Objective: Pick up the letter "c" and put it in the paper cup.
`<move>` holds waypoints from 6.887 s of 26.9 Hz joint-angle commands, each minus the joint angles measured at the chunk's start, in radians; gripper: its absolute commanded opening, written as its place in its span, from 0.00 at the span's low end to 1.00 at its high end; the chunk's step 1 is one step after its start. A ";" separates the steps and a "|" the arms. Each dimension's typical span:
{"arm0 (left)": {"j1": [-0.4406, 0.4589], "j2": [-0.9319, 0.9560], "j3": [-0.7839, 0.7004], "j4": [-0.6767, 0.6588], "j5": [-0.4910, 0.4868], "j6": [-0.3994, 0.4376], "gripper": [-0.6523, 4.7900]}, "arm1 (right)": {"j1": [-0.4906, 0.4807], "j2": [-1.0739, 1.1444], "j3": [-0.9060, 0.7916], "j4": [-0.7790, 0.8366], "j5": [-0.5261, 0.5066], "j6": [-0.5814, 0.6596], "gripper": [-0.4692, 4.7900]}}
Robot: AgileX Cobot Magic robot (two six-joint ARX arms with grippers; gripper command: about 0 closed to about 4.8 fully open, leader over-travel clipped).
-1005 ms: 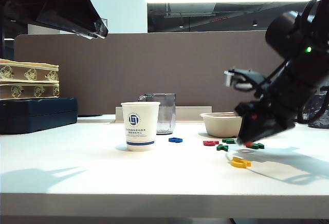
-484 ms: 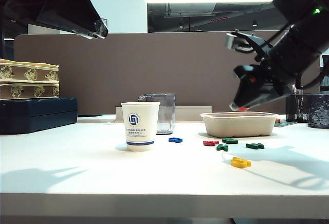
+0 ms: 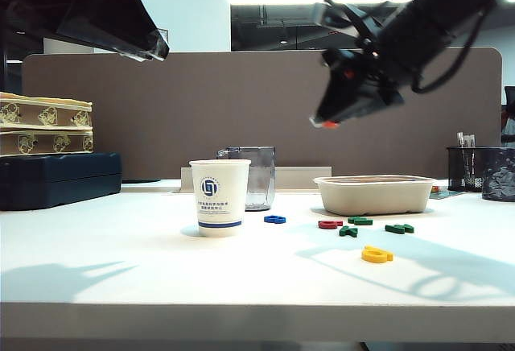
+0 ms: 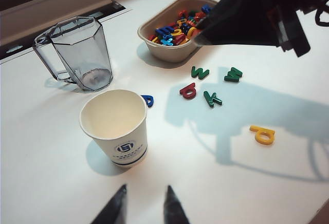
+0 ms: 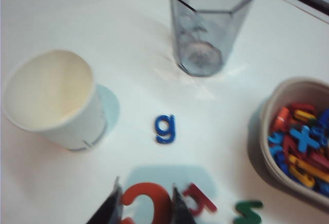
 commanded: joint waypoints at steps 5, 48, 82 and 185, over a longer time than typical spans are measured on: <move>-0.001 -0.002 0.006 0.015 -0.003 0.001 0.28 | 0.064 -0.005 0.059 -0.002 -0.025 0.005 0.31; -0.001 -0.001 0.006 0.017 -0.003 0.001 0.28 | 0.224 0.302 0.283 0.006 -0.048 0.031 0.31; -0.001 -0.040 0.006 0.017 -0.027 0.001 0.28 | 0.198 0.280 0.303 -0.010 0.001 0.023 0.39; 0.082 -0.303 -0.157 0.003 -0.085 0.104 0.20 | 0.113 -0.878 -0.666 0.108 0.604 0.065 0.09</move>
